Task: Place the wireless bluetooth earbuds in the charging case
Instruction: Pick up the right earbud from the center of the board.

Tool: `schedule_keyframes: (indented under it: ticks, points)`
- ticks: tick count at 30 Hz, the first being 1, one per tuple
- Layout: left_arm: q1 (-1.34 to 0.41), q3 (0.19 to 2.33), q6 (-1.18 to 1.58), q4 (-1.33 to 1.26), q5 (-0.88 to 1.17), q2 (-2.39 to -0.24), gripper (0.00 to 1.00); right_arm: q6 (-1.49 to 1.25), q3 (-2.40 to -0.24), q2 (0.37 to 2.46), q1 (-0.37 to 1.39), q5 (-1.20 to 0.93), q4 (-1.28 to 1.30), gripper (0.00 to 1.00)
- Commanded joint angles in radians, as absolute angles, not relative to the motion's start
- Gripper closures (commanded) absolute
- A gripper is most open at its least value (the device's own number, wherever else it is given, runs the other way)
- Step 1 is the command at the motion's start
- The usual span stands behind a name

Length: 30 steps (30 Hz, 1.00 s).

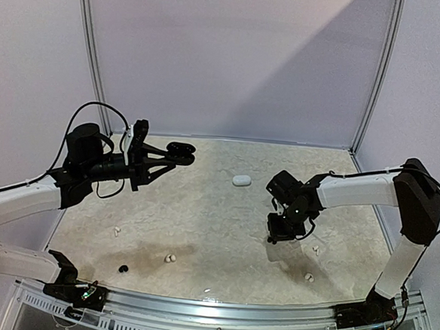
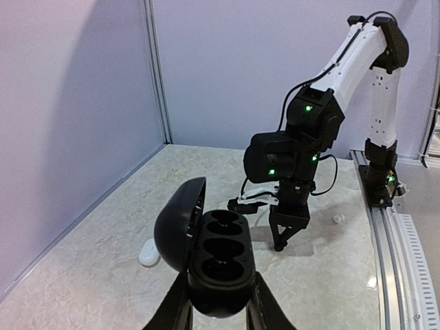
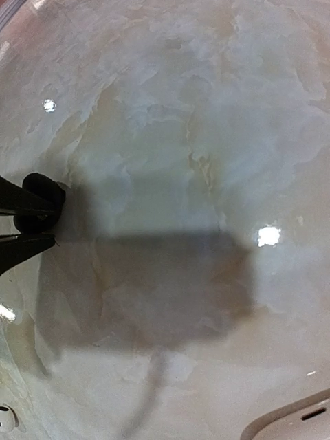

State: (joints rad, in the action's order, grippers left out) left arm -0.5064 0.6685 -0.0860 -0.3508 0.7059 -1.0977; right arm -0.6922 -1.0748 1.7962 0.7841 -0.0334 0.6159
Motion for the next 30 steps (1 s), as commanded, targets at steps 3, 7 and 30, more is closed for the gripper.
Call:
schedule_keyframes:
  ticks: [3,7,30]
  points:
    - [-0.518,0.667,-0.102,-0.326,0.709,-1.082,1.00,-0.697,-1.106,1.886,0.832,-0.087,0.719,0.94]
    - [-0.518,0.668,-0.109,-0.318,0.707,-1.079,1.00,-0.688,-1.123,1.878,0.836,-0.075,0.736,0.99]
    - [-0.522,0.654,-0.102,-0.343,0.675,-1.075,1.00,-0.606,-1.213,1.724,0.893,0.191,0.729,1.00]
